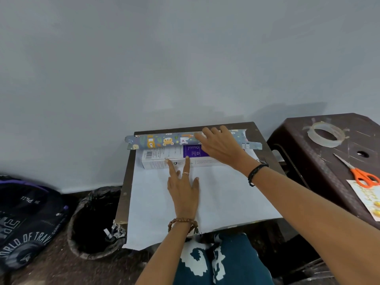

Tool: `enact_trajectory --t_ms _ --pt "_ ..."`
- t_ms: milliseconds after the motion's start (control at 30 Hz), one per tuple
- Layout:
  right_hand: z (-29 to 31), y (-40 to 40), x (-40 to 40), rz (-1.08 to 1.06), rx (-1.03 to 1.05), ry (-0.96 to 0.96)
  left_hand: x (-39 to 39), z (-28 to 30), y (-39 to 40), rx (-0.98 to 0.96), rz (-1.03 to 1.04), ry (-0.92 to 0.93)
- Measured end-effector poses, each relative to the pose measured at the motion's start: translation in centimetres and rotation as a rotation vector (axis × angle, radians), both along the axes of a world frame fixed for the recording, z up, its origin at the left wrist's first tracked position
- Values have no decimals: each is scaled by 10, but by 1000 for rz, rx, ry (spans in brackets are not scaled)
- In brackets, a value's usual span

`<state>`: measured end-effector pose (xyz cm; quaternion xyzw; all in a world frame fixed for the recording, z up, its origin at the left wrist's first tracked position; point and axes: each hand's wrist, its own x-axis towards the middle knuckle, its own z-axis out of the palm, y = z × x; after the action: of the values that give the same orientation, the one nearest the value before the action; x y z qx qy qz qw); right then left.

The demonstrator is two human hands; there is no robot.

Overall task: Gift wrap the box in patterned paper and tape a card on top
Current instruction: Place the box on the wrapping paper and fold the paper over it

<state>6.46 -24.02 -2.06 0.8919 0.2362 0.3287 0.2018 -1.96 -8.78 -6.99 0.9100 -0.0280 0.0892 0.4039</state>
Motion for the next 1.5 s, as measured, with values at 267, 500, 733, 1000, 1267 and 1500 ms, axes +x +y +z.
enact_trajectory --t_ms 267,500,733,1000,1267,1500 --pt "10 -13 -12 22 -74 -32 -4 -3 -2 267 -53 13" --pt "-8 -32 -24 -68 -61 82 -3 1 -2 182 -8 76" --pt "-17 -20 -28 48 81 74 -4 2 -3 239 9 34" --pt "-28 -10 -26 -2 57 -24 -5 -2 -3 304 -29 44" --pt "-31 -6 -23 -32 20 -108 -5 -4 -8 365 -43 61" --pt "-34 3 -29 -150 86 -66 -6 -9 -11 629 -109 80"
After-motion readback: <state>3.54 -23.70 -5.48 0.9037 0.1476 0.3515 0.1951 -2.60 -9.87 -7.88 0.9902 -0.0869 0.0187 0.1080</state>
